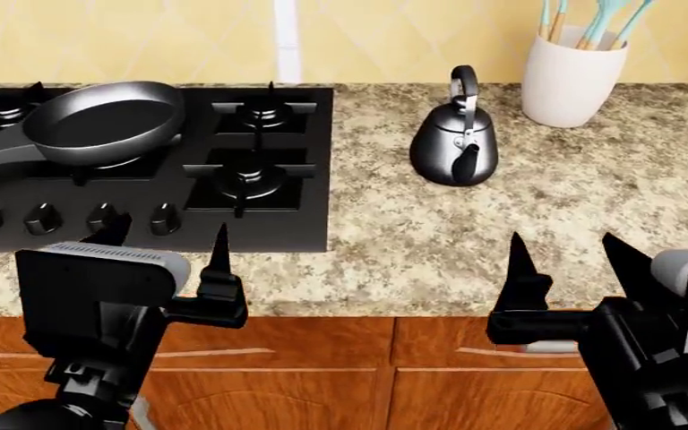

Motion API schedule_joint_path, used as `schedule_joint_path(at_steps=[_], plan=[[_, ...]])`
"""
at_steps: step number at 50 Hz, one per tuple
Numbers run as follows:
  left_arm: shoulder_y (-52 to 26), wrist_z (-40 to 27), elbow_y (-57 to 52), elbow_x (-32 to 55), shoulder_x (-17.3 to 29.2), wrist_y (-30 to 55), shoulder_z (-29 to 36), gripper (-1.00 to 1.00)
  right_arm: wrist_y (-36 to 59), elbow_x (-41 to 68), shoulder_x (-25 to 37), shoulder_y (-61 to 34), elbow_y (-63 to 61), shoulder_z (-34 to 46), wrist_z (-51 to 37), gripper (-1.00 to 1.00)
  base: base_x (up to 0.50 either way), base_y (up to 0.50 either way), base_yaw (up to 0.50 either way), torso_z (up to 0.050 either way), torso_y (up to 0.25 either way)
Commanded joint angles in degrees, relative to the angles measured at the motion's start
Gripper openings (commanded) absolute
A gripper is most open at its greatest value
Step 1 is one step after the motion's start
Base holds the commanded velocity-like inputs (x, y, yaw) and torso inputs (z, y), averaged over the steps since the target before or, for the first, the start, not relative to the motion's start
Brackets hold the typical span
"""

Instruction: Pick the kettle from the counter and place it on a stove burner. Then turn the burner on.

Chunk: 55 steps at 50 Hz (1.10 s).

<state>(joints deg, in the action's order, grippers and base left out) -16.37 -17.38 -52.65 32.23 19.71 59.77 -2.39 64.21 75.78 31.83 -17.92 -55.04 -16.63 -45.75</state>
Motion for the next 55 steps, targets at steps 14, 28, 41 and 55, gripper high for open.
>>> schedule_joint_path(at_steps=[14,28,41,55], plan=[[0.66,-0.99,0.65,1.04,0.31,-0.03,-0.44,1.0,1.05,-0.17,1.33,-1.32,0.59,1.86,-0.85,1.0,0.29,0.0,0.0,0.0,0.001],[0.4,-1.05,1.51,1.08,1.02,-0.42,0.25,1.0,1.21,-0.68,1.59,-2.41,1.58,3.54,-1.26,1.0,0.29,0.0,0.0,0.0,0.001],[1.05,-0.95,2.38,0.45,1.42,-2.01,1.13,1.0,0.48,-2.84,1.62,-2.1,1.89,4.73,-0.28,1.0,0.29,0.0,0.0,0.0,0.002],[2.06,-1.07,2.68,0.39,1.59,-3.52,1.06,1.0,0.85,-3.7,1.29,-4.92,4.06,5.73,-3.24,1.0,0.15,0.0,0.0,0.0,0.002]])
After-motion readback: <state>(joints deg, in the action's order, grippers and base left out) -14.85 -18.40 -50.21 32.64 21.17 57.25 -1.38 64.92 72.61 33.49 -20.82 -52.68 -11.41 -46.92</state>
